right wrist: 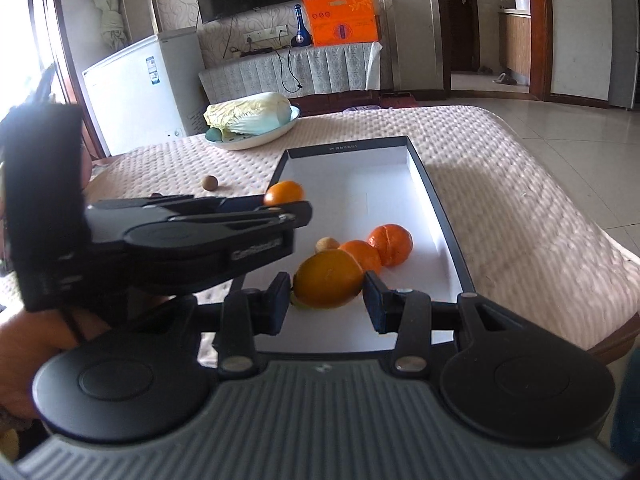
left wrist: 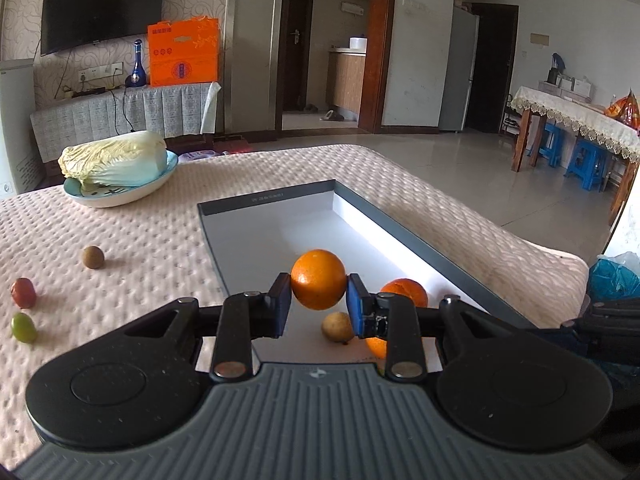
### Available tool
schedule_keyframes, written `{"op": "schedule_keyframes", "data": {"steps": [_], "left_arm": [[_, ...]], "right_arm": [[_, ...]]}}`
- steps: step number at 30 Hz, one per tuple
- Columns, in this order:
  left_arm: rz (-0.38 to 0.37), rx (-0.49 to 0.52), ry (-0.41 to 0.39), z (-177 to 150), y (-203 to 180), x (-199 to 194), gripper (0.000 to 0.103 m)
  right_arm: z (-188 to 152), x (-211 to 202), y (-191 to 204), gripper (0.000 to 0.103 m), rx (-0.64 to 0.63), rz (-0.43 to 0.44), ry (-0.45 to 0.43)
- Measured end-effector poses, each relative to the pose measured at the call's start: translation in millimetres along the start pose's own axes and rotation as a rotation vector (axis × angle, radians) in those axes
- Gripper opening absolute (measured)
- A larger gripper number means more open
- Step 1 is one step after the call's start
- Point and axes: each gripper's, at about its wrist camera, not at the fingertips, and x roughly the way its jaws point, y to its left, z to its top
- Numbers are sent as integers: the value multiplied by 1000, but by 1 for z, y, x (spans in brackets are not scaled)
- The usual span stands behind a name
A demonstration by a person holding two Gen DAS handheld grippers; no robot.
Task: Organize fruits
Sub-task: 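Lower the orange into the box and open the left tool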
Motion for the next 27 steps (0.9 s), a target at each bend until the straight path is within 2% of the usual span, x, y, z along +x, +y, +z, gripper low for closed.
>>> {"op": "schedule_keyframes", "data": {"steps": [5,12,13,15,16,19,27], "left_arm": [[3,2,10,0,-3,12,35],[16,16,-20,1,-12,14,36],[13,13,-25,2,-12,14,37],[11,14,-34,2,-13,12,57],[17,20,-43,2,-13,11,60],[15,35,-76,4,-13,5,62],[8,-15,-128,9,4,-14,62]], "right_arm": [[-1,1,-1,42,-1,3,9],[-1,2,1,42,-7,9,11],[-1,2,1,42,-4,8,11],[-1,3,0,42,2,6,10],[-1,3,-1,43,3,5,10],[-1,4,0,43,1,0,10],[2,8,-7,43,22,-32,-16]]}}
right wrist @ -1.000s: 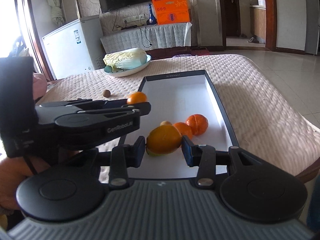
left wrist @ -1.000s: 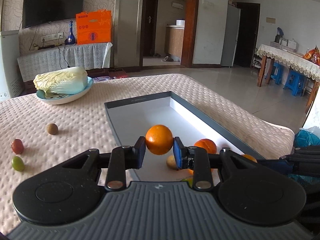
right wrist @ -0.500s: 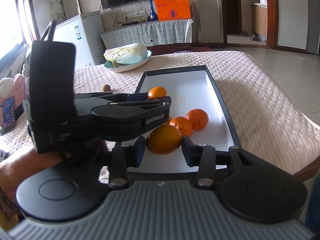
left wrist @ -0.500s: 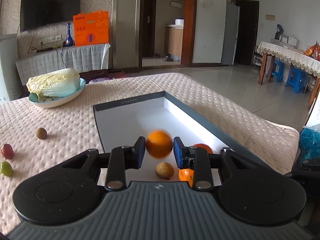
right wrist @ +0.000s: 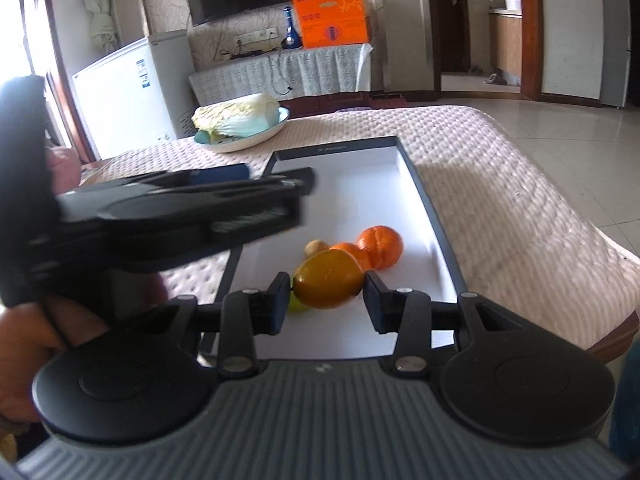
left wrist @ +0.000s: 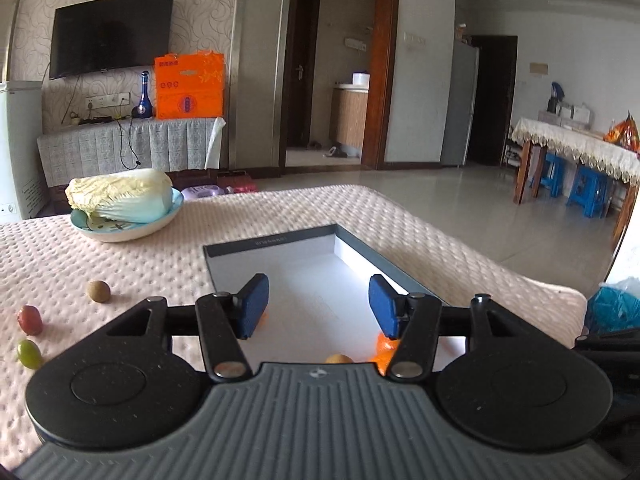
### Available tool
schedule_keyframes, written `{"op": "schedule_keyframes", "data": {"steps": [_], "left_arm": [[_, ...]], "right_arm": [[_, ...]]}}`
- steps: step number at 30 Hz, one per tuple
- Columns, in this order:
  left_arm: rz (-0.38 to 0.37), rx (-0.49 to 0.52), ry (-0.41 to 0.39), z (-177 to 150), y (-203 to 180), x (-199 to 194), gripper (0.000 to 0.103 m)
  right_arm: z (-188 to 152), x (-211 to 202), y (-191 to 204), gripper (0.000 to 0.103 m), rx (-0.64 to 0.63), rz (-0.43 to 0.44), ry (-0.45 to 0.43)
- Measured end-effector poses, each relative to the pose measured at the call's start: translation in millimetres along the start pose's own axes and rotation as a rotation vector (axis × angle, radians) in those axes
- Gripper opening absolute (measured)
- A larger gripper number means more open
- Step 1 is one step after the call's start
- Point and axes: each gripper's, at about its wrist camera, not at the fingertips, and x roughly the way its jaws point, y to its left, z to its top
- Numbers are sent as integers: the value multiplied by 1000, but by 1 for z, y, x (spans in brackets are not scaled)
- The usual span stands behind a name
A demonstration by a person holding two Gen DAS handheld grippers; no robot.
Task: Organize fruits
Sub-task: 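Lower the orange into the box and open the left tool, then lower the yellow-orange citrus into the box and open the right tool, then move both tools back toward the remaining fruits on the quilt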
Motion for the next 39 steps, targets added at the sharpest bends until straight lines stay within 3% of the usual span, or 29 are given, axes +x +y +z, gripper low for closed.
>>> {"op": "schedule_keyframes", "data": {"steps": [10,26,30,39], "left_arm": [[56,-56,-11,7,37,-24,65],[112,-65,-32,11,79,-59,67],[126,-65,-37,12,88,-66,67],[168,-80,-44,11,112,-80,68]], "right_arm": [[6,12,-8,43,45,-55,-13],[14,33,2,46,91,-122,-20],[16,30,5,63,115,-143,-71],[24,20,26,63,124,-122,-191]]}}
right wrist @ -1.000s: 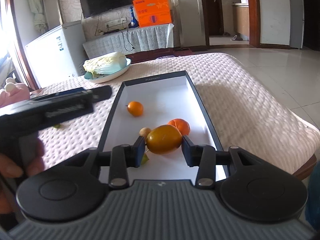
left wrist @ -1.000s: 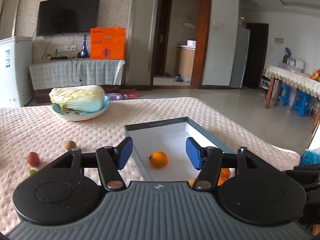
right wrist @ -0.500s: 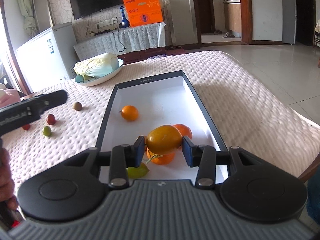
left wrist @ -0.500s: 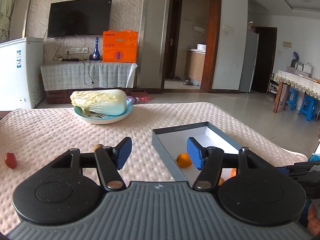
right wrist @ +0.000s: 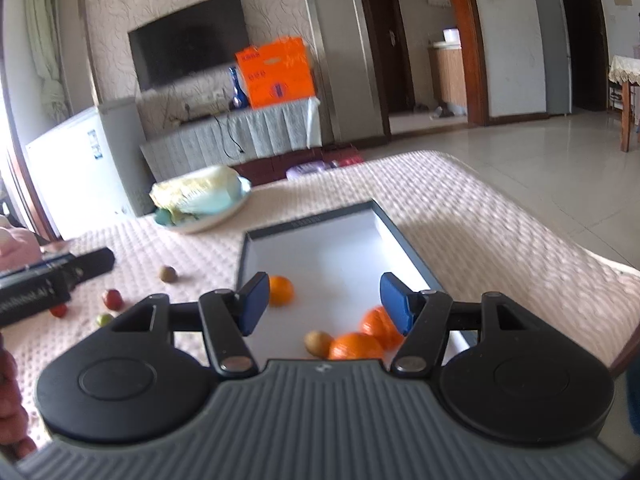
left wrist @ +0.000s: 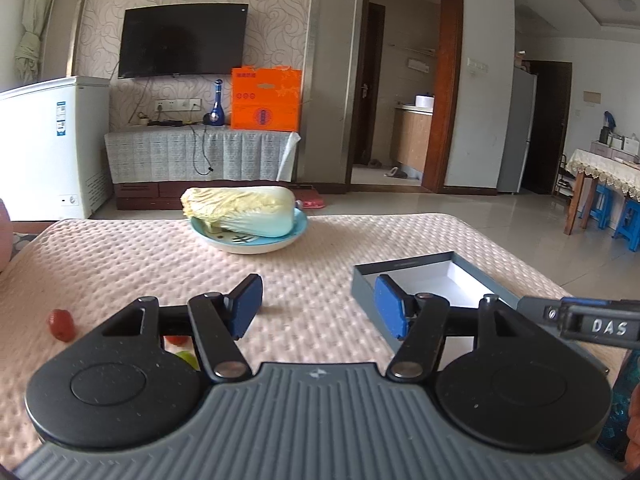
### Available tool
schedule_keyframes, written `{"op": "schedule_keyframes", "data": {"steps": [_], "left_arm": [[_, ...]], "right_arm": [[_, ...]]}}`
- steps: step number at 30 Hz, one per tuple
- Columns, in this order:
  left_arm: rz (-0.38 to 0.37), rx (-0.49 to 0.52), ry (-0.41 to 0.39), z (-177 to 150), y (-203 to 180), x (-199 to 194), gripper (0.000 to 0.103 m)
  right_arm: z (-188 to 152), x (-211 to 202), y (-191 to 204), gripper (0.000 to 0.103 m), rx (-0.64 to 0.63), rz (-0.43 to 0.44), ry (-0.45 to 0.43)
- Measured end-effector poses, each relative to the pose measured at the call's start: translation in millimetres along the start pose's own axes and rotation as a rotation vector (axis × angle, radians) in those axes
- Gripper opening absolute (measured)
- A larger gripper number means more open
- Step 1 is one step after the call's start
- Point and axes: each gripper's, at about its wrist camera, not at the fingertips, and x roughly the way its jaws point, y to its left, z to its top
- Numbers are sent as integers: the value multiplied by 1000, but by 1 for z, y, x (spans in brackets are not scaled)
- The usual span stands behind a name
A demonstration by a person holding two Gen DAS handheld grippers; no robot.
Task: Organize fruits
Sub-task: 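Move both tools back toward the remaining fruits on the quilt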
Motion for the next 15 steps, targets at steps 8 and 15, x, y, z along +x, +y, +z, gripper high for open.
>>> {"op": "schedule_keyframes", "data": {"steps": [8,15], "left_arm": [[37,-6,-1,1,21,-6,69],[65,-11,1,0,38,-11,69]], "right_arm": [[1,1,31,64,-26,89,-25],[-3,7,59,64,-59,144,-9]]}}
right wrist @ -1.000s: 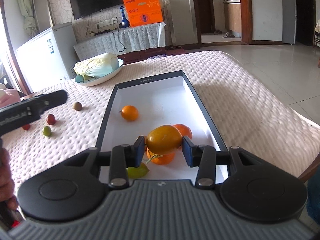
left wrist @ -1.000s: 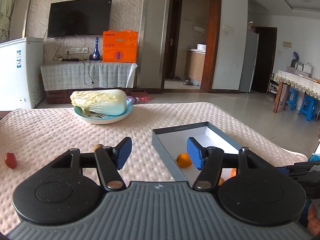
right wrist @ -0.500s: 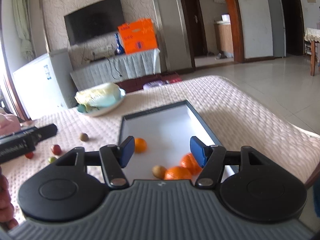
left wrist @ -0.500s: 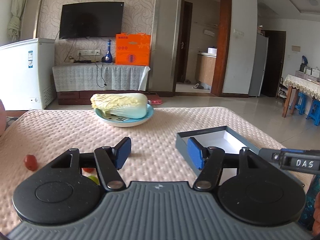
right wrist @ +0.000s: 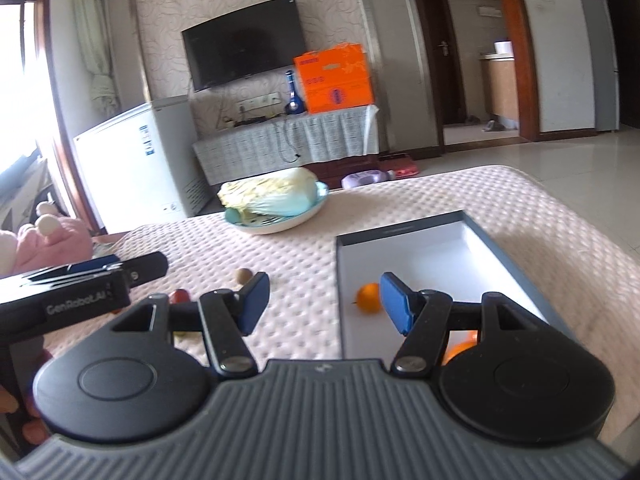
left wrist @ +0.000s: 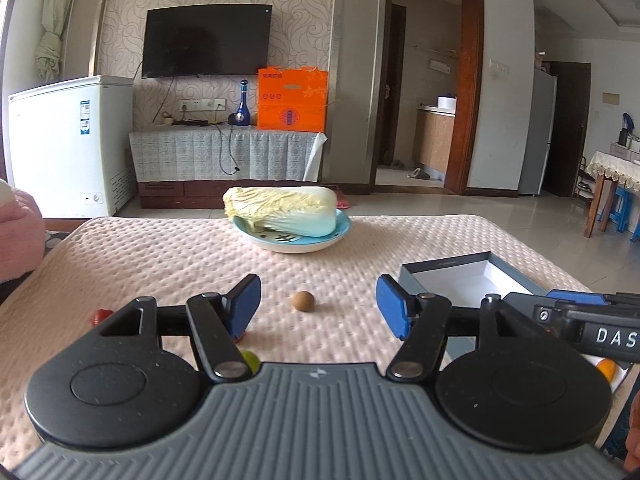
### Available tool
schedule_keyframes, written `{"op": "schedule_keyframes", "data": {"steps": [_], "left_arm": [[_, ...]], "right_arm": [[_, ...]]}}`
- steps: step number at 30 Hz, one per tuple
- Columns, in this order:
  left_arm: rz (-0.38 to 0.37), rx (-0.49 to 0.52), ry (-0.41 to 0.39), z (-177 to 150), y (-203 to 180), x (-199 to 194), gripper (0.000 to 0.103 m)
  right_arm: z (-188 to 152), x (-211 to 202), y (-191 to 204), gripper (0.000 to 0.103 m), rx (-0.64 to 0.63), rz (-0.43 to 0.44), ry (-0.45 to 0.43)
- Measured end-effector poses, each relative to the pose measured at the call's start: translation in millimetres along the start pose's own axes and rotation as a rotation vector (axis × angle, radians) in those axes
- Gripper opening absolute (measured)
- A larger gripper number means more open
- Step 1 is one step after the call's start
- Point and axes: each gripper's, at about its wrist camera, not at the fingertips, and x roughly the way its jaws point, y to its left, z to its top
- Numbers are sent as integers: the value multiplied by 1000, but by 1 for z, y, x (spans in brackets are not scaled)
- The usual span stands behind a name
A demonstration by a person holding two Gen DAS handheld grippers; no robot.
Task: Organize fruits
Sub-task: 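Move both tools back toward the remaining fruits on the quilt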
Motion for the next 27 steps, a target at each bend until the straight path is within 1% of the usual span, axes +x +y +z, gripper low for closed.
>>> {"op": "schedule_keyframes", "data": {"steps": [9,14,17,21,27], "left_arm": [[38,-6,7,-1,25,-6,70],[56,-5,12,-3,35,-8,70],[66,-5,17,-5,42,-8,70],[79,-10,24,-6,50,-7,70],[101,-12,34,-9,64,-8,70]], "right_arm": [[-5,13,24,64,-35,48,32],[-9,24,45,64,-84,50,58],[-12,29,56,64,-103,71,72],[-13,38,62,64,-86,103,94],[-17,50,74,64,-86,124,115]]}}
